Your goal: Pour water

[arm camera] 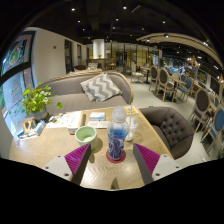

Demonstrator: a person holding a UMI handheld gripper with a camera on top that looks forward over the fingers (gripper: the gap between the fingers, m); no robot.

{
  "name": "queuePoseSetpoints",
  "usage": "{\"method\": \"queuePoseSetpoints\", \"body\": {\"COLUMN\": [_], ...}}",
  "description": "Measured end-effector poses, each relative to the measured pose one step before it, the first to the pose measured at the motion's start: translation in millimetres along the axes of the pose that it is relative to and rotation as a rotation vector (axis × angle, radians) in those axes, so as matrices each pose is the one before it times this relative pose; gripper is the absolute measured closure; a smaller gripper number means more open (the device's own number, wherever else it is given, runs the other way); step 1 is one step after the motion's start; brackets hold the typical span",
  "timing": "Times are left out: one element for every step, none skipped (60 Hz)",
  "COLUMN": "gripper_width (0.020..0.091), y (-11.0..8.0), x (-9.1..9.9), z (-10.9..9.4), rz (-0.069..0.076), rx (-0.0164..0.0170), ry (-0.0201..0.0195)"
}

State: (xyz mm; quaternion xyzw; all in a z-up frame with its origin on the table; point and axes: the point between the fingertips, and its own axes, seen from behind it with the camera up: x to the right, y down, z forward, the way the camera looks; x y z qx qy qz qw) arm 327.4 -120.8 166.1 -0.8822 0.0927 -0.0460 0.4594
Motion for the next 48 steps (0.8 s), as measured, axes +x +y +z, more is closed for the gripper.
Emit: {"method": "queuePoseSetpoints", "body": {"gripper_width": [0.0247,0.0248,0.0248,0.0249,0.025,0.0248,0.0249,0.025,0.0248,0.0248,0.0249,0.0252,0.0255,0.0253,0.0253,0.0248,0.025,0.0249,0.0248,0.025,0.0251,0.025,0.0249,0.0249,0.0251,0.0253,0.0251,0.0251,0.0252,0.0252,0.0251,0.0252,0.0251,0.0252,0.0254,0.0251,0.0249,0.0248,0.0247,0.0249,0.0249,0.0251,0.025,0.025,0.0251,0.025,0.0251,0.0251], "y": [-1.0,-2.81,0.26,-0.24,-0.27,-0.15,-0.01,0.11,0.14,-1.99,0.66,0.73,1.08,-0.31,0.62,0.41,0.8,0.78,0.89,0.35,1.27,1.12,1.11,0.82,1.07,0.81,0.43,-0.06,1.0,-0.17,-0.26,-0.19,-0.13,-0.03,0.18,0.32,0.18,-0.23,-1.05,-1.25,-1.0,-0.65,0.2,-0.14,0.2,0.42,0.26,0.34], "x": [-1.34,-0.44,-2.49,-1.48,-1.29,-1.7,-2.53,-2.79,-3.04,-0.79,-3.29,-2.99,-3.11,-1.47,-2.77,-2.33,-2.32,-2.29,-2.46,-2.12,-2.83,-2.76,-2.53,-3.41,-2.28,-1.94,-2.0,-1.39,-0.9,-0.73,-0.94,-0.72,-0.18,-0.41,-0.02,0.19,0.66,0.97,0.75,0.54,0.46,0.04,0.62,-0.09,0.27,0.6,0.54,0.48], "z": [-9.12,-8.33,-8.72,-9.09,-8.51,-8.61,-8.83,-8.21,-8.11,-9.07,-7.5,-7.53,-7.72,-8.42,-6.87,-6.63,-6.24,-5.38,-5.74,-5.69,-5.04,-4.46,-4.74,-4.49,-3.87,-3.45,-3.18,-3.31,-1.32,-2.77,-2.49,-2.84,-1.49,-1.92,-1.84,-1.75,-1.76,-1.83,-1.87,-2.02,-1.63,-1.12,0.59,-1.05,-1.08,-1.1,-1.06,-0.69], "rz": [-0.0026,-0.0036,-0.0032,-0.0019,0.0001,0.001,0.0011,0.0009,0.0013,0.0017,0.0027,0.0018,0.0001,-0.0004,0.0003,0.0005,-0.0003,-0.0005,-0.0004,-0.0001,-0.0014,-0.0018,-0.0014,-0.0008,-0.0008,-0.0007,-0.0003,0.0001,0.0,-0.0009,-0.0013,0.0,0.002,0.0028,0.0022,-0.0002,-0.0034,-0.0047,-0.0049,-0.004,-0.0025,-0.0002,0.002,0.0018,0.0017,0.0004,-0.0018,-0.0031], "rx": [-0.00128,-0.00381,-0.00067,0.0,0.00084,0.00076,0.00008,0.00028,0.0007,-0.00021,0.00149,0.00068,-0.00002,0.00082,0.00323,0.00285,0.00173,0.00146,0.0014,0.0,-0.00012,-0.00131,-0.0016,-0.00172,-0.00144,-0.00067,0.00046,0.0013,0.00238,0.00173,0.00197,0.00154,0.00046,-0.00025,-0.00146,-0.00195,-0.00145,0.00122,0.00457,0.00569,0.00495,0.00239,0.00025,-0.00084,-0.00155,-0.00157,-0.00092,0.0], "ry": [0.00344,0.00346,0.00511,0.00582,0.00657,0.00556,0.00308,0.00095,-0.00031,-0.00099,0.00038,0.00007,-0.0007,-0.00048,0.00015,0.00099,0.00102,0.00128,-0.00004,-0.00218,-0.00336,-0.00378,-0.0032,-0.00224,-0.00316,-0.00335,-0.00263,-0.00084,-0.00007,0.00045,-0.00038,-0.00056,-0.00006,-0.00058,-0.00037,0.0017,0.00382,0.0047,0.00417,0.00315,0.00157,-0.00008,-0.00261,-0.00043,0.00061,0.00152,0.00254,0.00249]}}
